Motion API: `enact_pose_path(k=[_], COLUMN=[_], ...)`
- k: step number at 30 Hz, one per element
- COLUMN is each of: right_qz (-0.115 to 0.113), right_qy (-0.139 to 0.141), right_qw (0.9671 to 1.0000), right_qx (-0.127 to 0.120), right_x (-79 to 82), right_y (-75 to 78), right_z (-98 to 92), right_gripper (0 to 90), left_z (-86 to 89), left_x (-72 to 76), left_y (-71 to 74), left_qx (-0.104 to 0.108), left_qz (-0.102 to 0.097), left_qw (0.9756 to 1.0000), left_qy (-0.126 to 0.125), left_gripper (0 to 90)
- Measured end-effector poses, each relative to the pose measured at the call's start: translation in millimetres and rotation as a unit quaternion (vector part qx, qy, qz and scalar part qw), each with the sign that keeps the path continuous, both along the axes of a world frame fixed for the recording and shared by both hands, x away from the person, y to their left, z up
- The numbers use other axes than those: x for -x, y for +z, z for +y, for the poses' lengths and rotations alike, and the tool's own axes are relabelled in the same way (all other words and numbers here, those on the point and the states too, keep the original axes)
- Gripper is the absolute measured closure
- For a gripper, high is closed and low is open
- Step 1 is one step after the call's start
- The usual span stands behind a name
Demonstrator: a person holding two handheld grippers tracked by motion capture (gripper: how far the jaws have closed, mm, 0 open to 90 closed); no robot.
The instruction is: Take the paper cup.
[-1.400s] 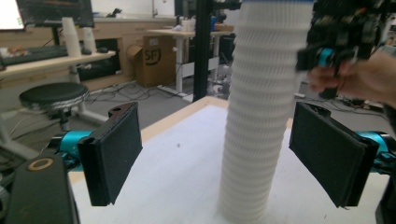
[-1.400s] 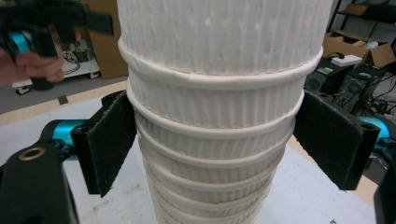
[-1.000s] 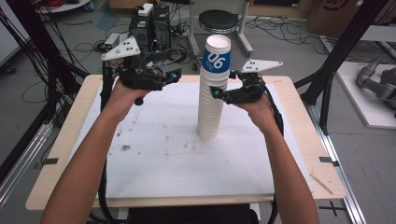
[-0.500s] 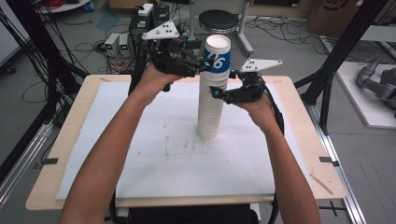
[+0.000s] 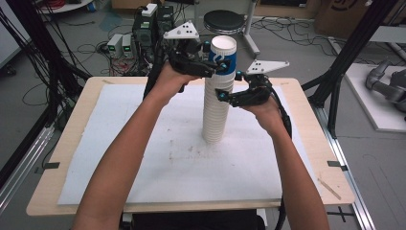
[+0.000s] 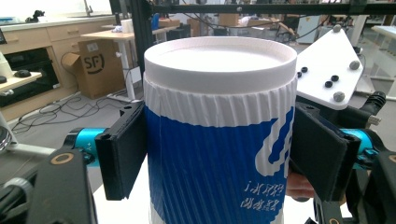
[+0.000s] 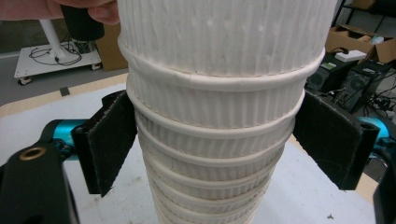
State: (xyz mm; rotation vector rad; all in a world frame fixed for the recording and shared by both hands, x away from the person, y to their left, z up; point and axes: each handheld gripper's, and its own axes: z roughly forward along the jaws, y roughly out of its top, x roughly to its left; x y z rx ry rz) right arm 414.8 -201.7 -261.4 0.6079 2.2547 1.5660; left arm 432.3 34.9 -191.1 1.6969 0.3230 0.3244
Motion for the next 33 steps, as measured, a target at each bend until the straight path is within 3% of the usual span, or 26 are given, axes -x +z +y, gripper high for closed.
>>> enact_pose_path(k=[5,9,13,18,20,24,25,29,31,33], right_qz=[0.000,0.000,-0.001,-0.003,-0.002,-0.003,-0.005,-0.007,-0.010,-0.009], right_qy=[-0.001,0.000,0.000,0.001,0.000,-0.006,-0.007,-0.007,-0.012,-0.014], right_qw=[1.0000,1.0000,1.0000,1.0000,1.0000,1.0000,1.0000,0.9999,0.9999,0.9998], right_qx=[0.000,0.001,0.001,0.001,0.002,0.001,0.003,-0.003,-0.003,-0.006], right_x=[-0.3,-0.3,-0.5,-0.8,-0.4,0.7,1.1,2.8,4.4,6.6], right_y=[0.1,0.0,0.0,-0.2,0.0,-0.5,-0.7,-1.1,-0.2,1.0], right_z=[-0.8,-0.4,-0.7,-0.4,-0.4,-0.3,-0.6,-3.6,-7.0,-11.7], right_gripper=[15.2,15.3,15.3,15.2,15.1,14.4,14.3,14.3,14.4,14.4], left_z=[-1.7,-0.6,5.1,10.8,18.7,27.9,38.2,52.8,63.8,79.5], left_x=[1.0,2.2,7.2,14.6,20.7,27.4,31.2,35.6,39.3,44.3], left_y=[2.7,9.8,26.9,41.0,50.8,58.7,63.2,65.5,62.3,49.7], left_qx=[-0.004,0.010,0.059,0.072,0.101,0.106,0.111,0.119,0.113,0.101], left_qz=[-0.005,-0.013,-0.026,-0.044,-0.053,-0.063,-0.072,-0.074,-0.076,-0.072], left_qw=[1.0000,0.9998,0.9979,0.9962,0.9934,0.9922,0.9911,0.9898,0.9903,0.9918], left_qy=[0.003,0.005,0.011,0.019,0.017,0.014,0.018,0.022,0.026,0.032], left_gripper=[24.9,26.0,26.9,27.1,27.1,27.1,27.1,27.1,27.0,27.1])
